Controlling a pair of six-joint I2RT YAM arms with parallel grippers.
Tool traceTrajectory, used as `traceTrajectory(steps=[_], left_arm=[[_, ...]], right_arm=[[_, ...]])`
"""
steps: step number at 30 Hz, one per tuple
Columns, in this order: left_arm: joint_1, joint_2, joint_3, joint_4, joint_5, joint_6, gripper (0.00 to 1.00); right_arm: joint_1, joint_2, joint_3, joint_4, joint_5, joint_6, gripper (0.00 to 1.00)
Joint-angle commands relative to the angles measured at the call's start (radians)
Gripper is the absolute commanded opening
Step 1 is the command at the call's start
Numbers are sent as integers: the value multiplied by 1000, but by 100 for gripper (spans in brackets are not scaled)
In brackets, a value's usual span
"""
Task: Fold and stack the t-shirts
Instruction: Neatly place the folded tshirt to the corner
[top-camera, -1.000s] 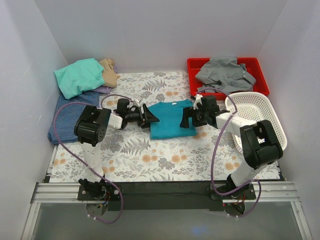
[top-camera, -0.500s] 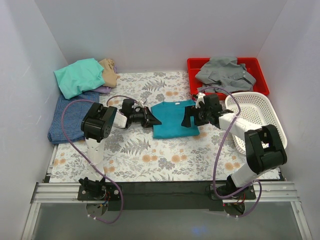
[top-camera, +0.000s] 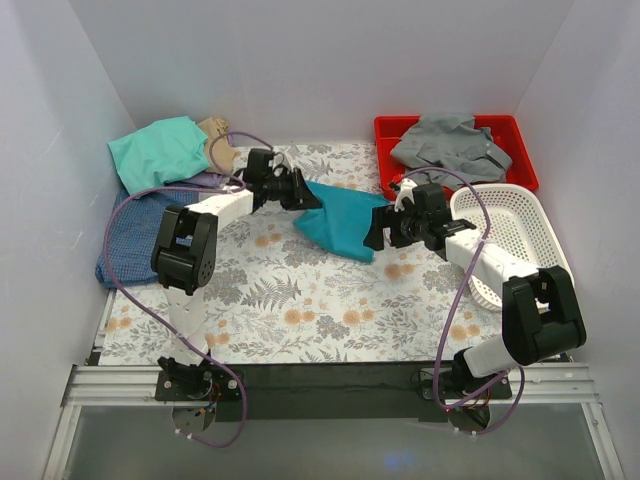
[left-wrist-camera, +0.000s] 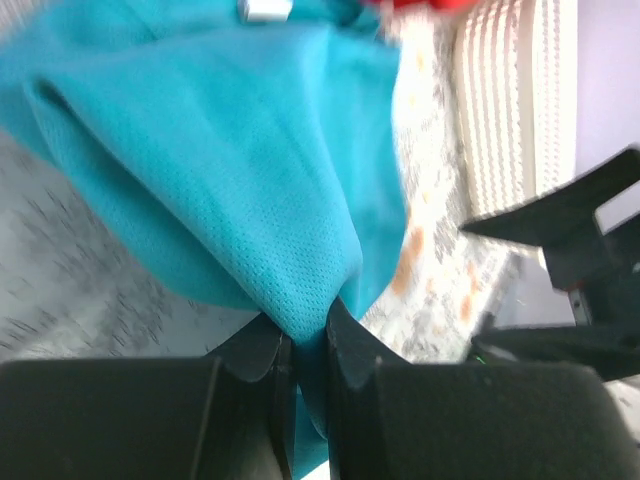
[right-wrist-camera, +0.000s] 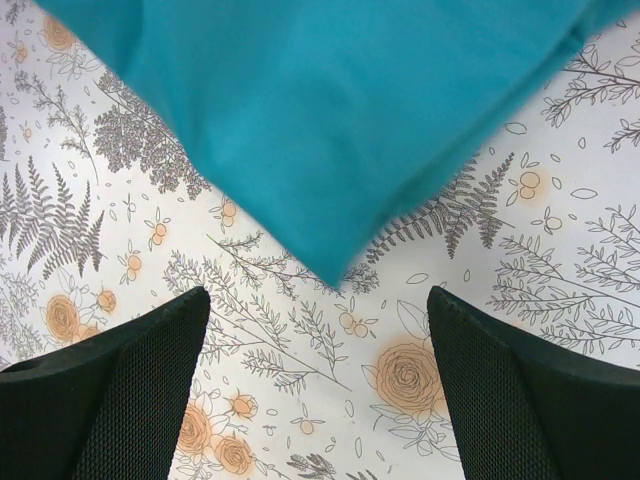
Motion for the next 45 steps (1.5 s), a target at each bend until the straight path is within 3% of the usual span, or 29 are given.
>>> traceTrajectory(steps=[1, 8, 14, 17, 25, 34, 38, 40, 41, 44, 45], left_arm=[[2, -101, 164, -277, -154, 219, 0], [72, 15, 562, -587, -284, 435, 0], [207, 135, 893, -690, -368, 542, 0], [278, 155, 981, -650, -437, 604, 0], [402, 221, 1090, -448, -625, 766, 0], [545, 68, 788, -284, -720, 753, 0], [574, 75, 783, -256, -879, 756, 0], [588, 87, 775, -256, -971, 742, 16], [591, 109, 774, -256, -1023, 736, 62], [594, 97, 708, -240, -1119, 715, 76], [594, 69, 699, -250, -1056, 698, 77]], right_arm=[[-3, 4, 23, -8, -12, -11, 95], [-3, 52, 29, -1, -55, -11, 94], [-3, 103, 45, 5, -76, -20, 94], [-3, 138, 55, 17, -104, -25, 94], [-5, 279, 105, 31, -193, -17, 93], [-3, 368, 125, 60, -269, 6, 91], [-3, 374, 125, 69, -288, 11, 91], [-3, 370, 121, 71, -292, 11, 91], [-3, 370, 118, 72, -296, 11, 91], [-3, 357, 110, 72, -306, 9, 91], [-3, 345, 104, 72, -305, 8, 91]])
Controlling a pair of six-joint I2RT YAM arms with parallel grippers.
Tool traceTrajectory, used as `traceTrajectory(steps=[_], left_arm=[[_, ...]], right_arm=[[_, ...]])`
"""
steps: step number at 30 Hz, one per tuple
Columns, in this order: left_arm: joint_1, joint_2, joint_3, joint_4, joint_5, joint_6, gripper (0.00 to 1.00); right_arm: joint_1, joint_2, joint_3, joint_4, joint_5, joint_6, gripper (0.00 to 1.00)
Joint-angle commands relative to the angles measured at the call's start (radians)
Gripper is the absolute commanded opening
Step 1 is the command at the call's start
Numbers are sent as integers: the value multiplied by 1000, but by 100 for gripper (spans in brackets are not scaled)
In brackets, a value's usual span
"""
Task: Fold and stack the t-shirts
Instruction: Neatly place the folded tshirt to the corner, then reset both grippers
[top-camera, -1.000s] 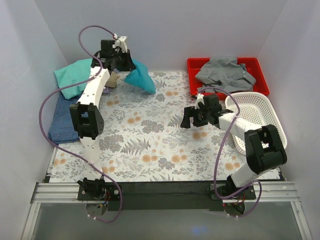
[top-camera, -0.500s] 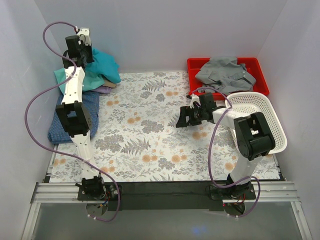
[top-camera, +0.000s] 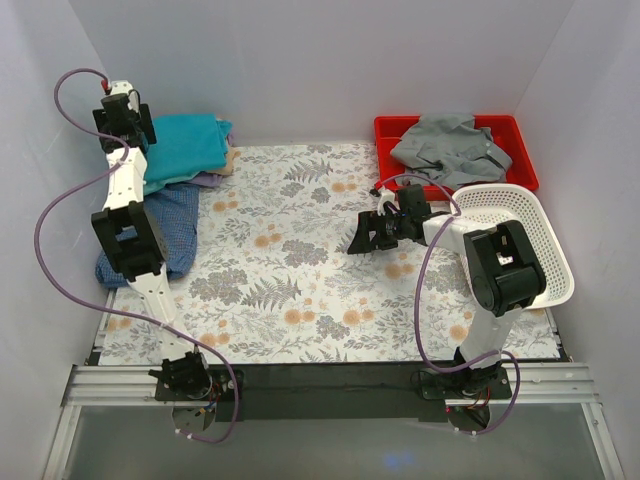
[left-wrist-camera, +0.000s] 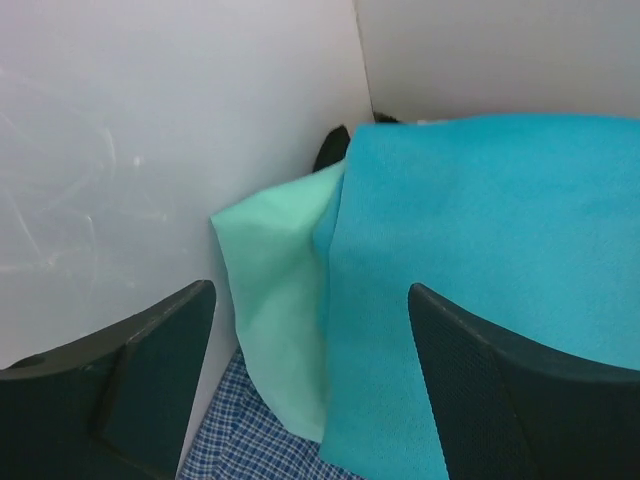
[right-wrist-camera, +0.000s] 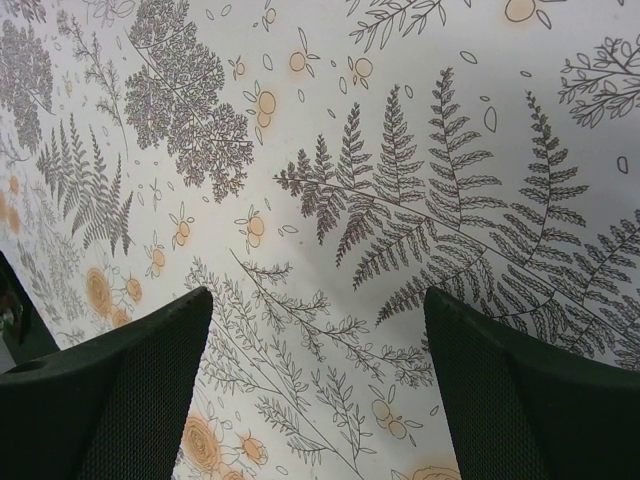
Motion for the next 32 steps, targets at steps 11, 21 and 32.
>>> traceTrajectory(steps=[11, 21, 32], left_arm=[[-107, -348, -155, -158, 506, -399, 82], [-481, -745, -714, 48, 626, -548, 84], [-618, -1158, -1067, 91, 439, -587, 86]], right_arm=[[5, -114, -61, -10, 46, 1, 92], [64, -404, -111, -95, 305, -33, 98], [83, -847, -317, -134, 562, -28, 98]])
